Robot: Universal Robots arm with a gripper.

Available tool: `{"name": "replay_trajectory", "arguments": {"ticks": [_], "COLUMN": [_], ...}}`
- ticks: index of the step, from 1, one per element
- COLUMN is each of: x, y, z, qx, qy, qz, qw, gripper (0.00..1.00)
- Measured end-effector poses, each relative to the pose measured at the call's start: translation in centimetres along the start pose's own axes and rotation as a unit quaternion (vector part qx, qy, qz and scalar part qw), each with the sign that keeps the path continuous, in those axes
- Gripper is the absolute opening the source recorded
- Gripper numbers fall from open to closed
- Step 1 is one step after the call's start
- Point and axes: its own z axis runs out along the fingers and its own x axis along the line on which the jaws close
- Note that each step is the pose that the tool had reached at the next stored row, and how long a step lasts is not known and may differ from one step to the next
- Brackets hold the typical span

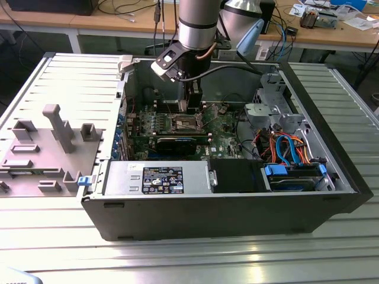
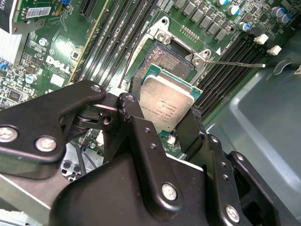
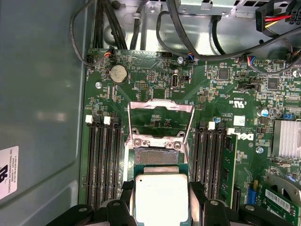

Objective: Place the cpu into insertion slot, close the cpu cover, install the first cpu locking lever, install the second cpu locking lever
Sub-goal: 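Place the cpu into insertion slot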

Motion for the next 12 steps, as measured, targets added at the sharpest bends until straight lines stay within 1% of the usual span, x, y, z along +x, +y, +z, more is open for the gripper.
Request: {"name": "replay_trajectory", "arguments": {"ticks": [12], "x": [0.0], "y": [0.0], "z": [0.25], "qx": [0.0], "qy": [0.0], "qz": [0.0], "qw": [1.0], "gripper": [0.55]}}
